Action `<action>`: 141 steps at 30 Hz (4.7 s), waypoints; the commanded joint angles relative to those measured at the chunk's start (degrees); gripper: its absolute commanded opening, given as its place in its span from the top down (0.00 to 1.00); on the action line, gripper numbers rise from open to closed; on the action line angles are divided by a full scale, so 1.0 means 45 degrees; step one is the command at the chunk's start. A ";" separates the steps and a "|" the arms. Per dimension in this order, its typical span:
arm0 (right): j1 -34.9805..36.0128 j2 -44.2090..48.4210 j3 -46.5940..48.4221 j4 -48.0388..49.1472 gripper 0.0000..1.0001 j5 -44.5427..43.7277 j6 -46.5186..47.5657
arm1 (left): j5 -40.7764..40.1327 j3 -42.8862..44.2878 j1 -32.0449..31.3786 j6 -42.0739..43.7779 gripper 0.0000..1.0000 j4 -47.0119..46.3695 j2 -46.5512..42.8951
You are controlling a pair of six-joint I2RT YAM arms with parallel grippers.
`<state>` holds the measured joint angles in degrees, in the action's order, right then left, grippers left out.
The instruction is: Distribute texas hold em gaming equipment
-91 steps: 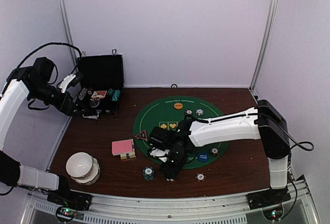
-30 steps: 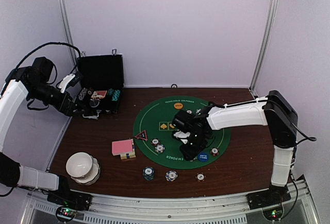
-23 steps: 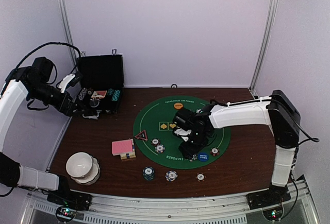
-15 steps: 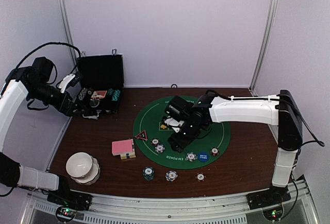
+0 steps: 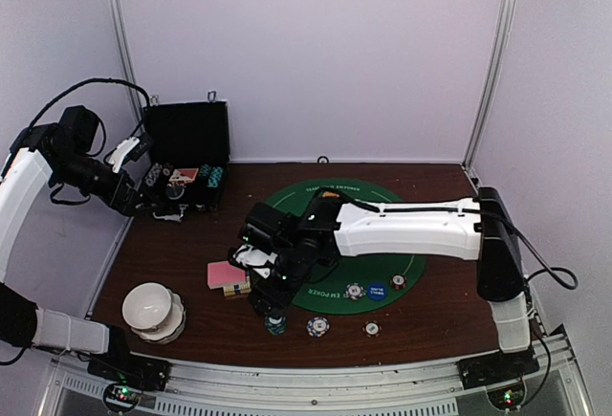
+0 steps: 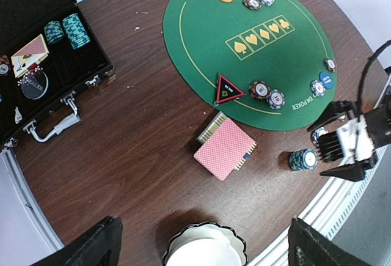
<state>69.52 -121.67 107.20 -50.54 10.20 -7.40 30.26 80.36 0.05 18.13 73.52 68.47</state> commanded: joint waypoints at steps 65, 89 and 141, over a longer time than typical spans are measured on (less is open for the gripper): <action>0.0367 -0.2141 0.1042 -0.0898 0.35 0.0490 0.1039 | 0.0050 0.0366 0.0086 0.0224 0.02 0.0114 -0.0305; 0.0356 -0.1961 0.1061 -0.1080 0.45 0.0449 0.1039 | 0.0035 0.0287 0.0095 0.0268 0.02 0.0110 -0.0351; -0.5666 -0.4097 0.6784 -0.1782 0.99 -0.3410 -0.0158 | 0.0244 0.0482 0.0088 0.0307 0.02 0.0209 -0.0136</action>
<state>46.11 -136.14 134.96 -59.94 -2.98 -7.05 30.28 80.86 0.05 18.92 74.78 67.81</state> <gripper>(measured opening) 0.404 0.976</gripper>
